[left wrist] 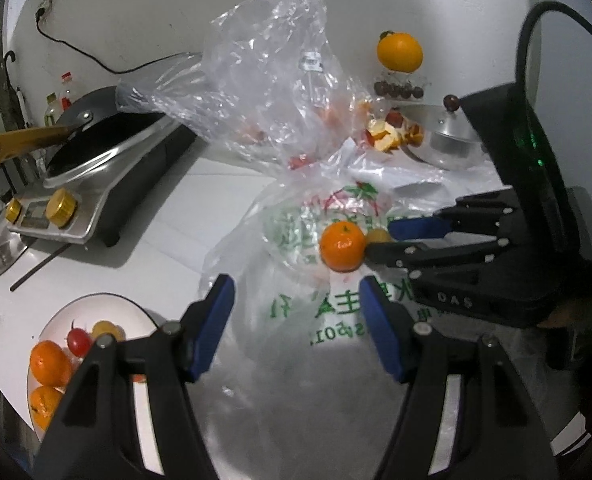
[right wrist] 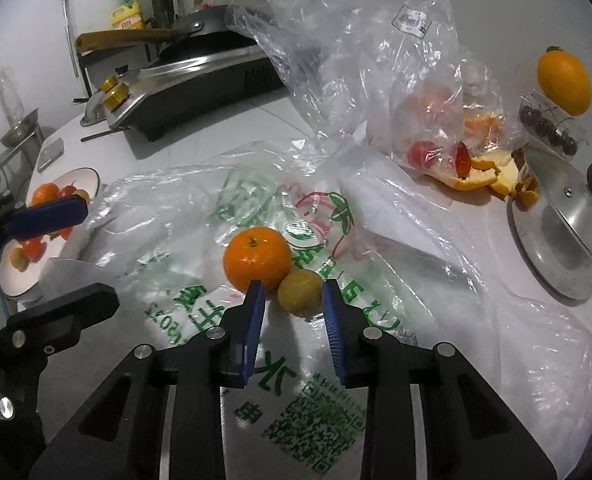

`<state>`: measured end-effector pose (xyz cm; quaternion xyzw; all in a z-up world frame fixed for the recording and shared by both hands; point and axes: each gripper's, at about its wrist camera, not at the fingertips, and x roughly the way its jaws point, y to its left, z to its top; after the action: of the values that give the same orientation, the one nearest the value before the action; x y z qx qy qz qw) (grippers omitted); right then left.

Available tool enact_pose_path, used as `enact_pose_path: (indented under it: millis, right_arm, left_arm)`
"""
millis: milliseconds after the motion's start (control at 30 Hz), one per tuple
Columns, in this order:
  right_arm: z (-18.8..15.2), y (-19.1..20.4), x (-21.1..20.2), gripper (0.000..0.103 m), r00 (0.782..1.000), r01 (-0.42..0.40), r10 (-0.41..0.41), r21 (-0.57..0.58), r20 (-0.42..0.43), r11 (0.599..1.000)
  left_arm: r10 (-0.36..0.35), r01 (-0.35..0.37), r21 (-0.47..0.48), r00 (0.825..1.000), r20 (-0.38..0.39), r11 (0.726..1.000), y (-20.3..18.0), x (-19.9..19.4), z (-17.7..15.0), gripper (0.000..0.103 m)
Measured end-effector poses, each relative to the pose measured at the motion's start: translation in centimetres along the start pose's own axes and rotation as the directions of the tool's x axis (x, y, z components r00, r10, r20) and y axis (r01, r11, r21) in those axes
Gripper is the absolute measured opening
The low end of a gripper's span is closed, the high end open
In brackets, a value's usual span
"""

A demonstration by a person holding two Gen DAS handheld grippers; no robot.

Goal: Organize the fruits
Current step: 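Grasp the mandarin with the left tool while the right tool grasps a yellow fruit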

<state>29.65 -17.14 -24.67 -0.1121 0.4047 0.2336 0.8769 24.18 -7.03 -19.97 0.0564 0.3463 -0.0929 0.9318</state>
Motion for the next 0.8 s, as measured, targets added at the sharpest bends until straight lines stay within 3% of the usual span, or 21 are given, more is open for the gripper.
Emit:
enact_pose_path:
  millis: [233, 533, 800]
  right_arm:
    - [-0.2, -0.4, 0.6, 0.028, 1.000, -0.014, 0.014, 0.007, -0.014, 1.000]
    - [-0.2, -2.0, -2.4, 0.027, 0.998, -0.027, 0.024, 0.042, 0.065, 0.999]
    - [-0.5, -4.1, -3.0, 0.027, 0.996, -0.038, 0.031, 0.072, 0.086, 0.997]
  left_arm:
    - [0.002, -0.002, 0.016, 1.000, -0.010, 1.000, -0.8, 0.7, 0.6, 0.066]
    - [0.002, 0.000, 0.068, 1.000, -0.021, 0.998, -2.3, 1.9, 1.9, 0.066]
    - [0.012, -0.006, 0.091, 0.998, -0.063, 0.996, -3.3, 4.5, 2.6, 0.065]
